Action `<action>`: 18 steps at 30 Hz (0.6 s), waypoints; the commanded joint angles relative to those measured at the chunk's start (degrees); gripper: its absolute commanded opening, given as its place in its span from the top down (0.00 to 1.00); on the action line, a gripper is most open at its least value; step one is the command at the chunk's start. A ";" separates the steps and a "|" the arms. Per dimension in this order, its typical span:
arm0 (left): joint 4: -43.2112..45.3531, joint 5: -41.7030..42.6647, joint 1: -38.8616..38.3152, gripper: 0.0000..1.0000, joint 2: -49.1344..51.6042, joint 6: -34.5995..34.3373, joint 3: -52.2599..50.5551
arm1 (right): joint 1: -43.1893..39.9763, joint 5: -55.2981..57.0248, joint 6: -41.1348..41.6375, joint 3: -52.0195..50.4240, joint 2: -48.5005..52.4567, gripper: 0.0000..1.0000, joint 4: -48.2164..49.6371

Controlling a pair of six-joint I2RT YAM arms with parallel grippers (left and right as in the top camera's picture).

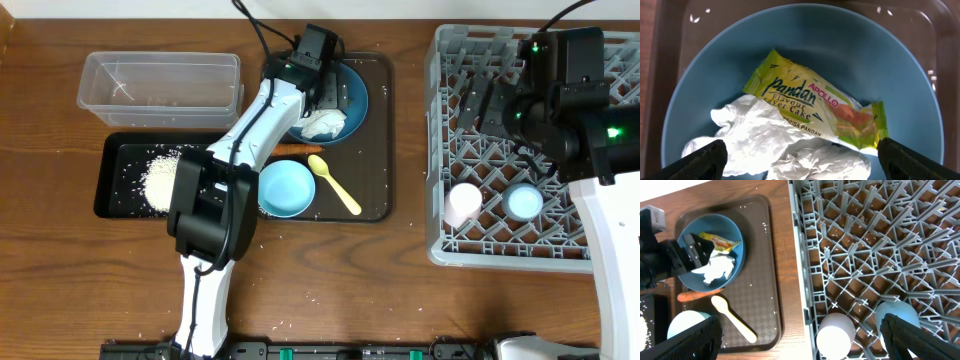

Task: Sort waste into correct bins and load items into the dishwasher rack
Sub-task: 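Lower the left gripper into the blue plate and grasp the yellow wrapper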

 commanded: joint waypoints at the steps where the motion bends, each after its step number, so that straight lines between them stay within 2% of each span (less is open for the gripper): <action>1: 0.20 -1.68 0.24 0.01 2.45 -8.11 1.42 | -0.28 0.81 -1.33 -0.52 0.20 0.01 -0.35; 8: 0.83 -1.68 0.26 0.01 6.05 -13.53 1.42 | -0.28 0.79 -2.16 -0.66 0.20 0.01 -1.03; 15: 1.25 -1.64 0.24 0.01 8.63 -13.86 1.42 | -0.28 0.85 -2.19 -0.66 0.20 0.01 -1.42; 16: 1.25 -1.64 0.24 0.02 8.81 -13.86 1.42 | -0.28 0.90 -2.16 -0.66 0.20 0.01 -1.42; 18: 1.25 -1.60 0.24 0.18 8.94 -13.86 1.42 | -0.28 1.07 -2.19 -0.66 0.20 0.01 -1.42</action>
